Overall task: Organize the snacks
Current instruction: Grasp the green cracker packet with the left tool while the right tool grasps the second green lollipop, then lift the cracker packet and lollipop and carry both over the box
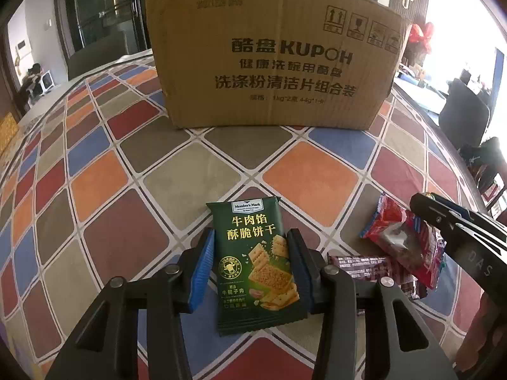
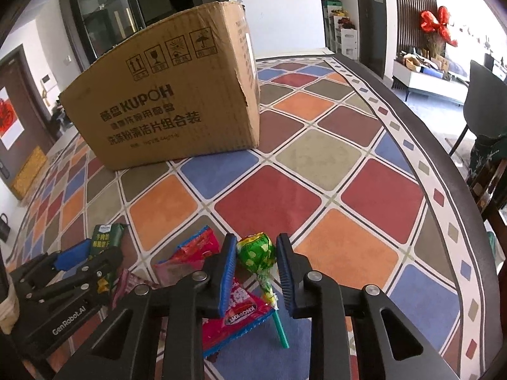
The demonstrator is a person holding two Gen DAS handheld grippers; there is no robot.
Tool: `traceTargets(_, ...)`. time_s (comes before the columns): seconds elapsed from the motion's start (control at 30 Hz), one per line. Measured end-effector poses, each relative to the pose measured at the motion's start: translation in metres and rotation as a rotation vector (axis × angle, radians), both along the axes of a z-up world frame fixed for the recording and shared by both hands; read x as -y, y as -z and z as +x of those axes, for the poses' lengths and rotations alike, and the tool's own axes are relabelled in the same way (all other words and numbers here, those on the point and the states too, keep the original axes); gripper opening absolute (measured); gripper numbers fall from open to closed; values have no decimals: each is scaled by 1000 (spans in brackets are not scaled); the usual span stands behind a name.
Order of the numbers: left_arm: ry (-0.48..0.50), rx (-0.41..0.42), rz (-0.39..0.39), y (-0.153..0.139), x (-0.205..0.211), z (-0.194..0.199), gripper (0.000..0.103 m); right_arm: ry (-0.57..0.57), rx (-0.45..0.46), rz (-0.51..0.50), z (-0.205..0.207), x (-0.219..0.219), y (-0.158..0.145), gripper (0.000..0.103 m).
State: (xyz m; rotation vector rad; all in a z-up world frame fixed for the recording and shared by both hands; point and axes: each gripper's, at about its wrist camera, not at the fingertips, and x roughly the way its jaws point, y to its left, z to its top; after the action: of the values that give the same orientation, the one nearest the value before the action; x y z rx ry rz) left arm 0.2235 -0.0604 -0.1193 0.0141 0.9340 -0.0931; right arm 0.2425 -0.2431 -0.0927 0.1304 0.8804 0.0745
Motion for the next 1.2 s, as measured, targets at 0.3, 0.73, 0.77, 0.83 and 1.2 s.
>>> traceTargets(0.3, 25, 68, -4, -22, 1, -10, 45, -22, 74, -64, -8, -7, -15, 26)
traceTargets(0.73, 28, 179, -44, -65, -5, -31, 45, -53, 173, -75, -26, -14, -49, 26)
traceTargets(0.77, 27, 190, -45, -68, -5, -33, 45, -58, 181, -74, -28, -15, -52, 26)
traceTargets(0.83, 27, 207, -45, -74, -6, -36, 45, -70, 199, -74, -32, -19, -58, 26)
traceTargets(1.2, 46, 262, -118, -103, -21, -36, 45, -121, 280, -46, -36, -32, -88, 26)
